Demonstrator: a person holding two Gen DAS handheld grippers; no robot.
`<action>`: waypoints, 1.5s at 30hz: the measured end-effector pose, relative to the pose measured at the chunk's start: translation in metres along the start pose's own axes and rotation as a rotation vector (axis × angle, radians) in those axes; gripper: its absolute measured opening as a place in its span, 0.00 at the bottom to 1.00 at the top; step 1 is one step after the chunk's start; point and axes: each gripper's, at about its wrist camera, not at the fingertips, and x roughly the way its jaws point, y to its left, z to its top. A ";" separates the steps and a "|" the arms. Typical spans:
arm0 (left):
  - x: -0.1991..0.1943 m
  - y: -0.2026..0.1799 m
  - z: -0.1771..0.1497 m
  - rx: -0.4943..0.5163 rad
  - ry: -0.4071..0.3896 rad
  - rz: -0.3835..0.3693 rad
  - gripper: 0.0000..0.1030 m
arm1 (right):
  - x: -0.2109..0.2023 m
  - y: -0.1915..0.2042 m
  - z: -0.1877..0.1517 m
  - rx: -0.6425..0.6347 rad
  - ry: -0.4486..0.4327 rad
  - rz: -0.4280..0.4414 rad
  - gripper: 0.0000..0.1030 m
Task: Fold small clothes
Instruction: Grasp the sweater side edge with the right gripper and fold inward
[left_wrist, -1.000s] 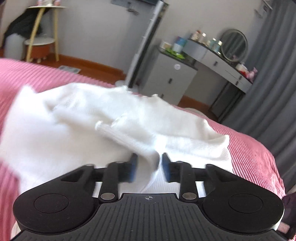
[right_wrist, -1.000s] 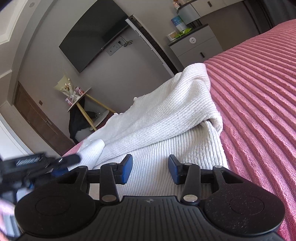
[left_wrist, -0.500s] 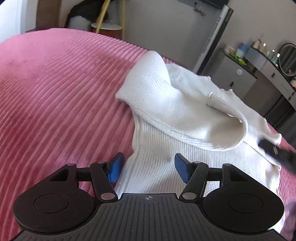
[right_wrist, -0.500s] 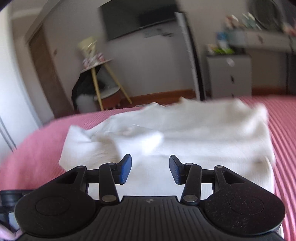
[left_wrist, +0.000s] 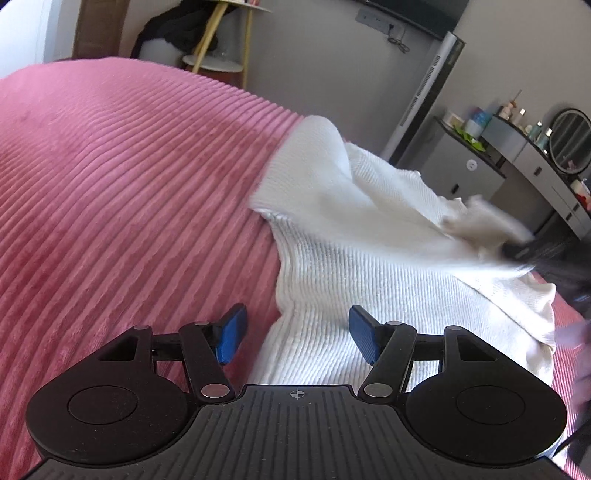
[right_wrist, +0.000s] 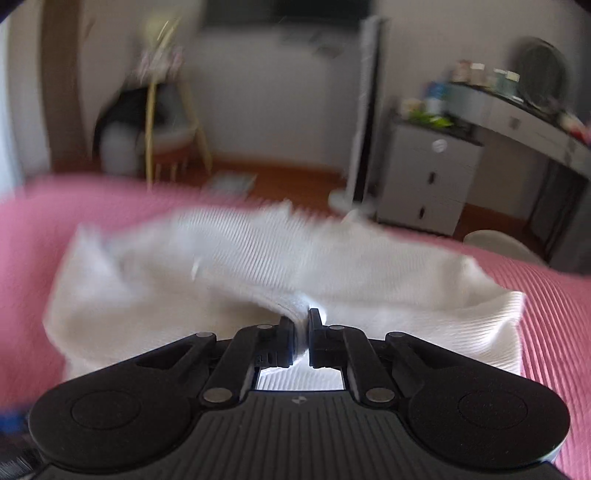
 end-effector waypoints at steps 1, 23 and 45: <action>-0.001 0.000 0.000 0.000 -0.001 -0.001 0.65 | -0.012 -0.017 0.002 0.081 -0.065 0.026 0.06; -0.004 -0.013 -0.019 0.043 -0.087 0.007 0.78 | -0.009 -0.165 -0.059 0.652 -0.045 0.037 0.07; -0.003 -0.016 -0.024 0.057 -0.124 -0.002 0.84 | -0.038 -0.175 -0.061 0.506 -0.120 -0.156 0.23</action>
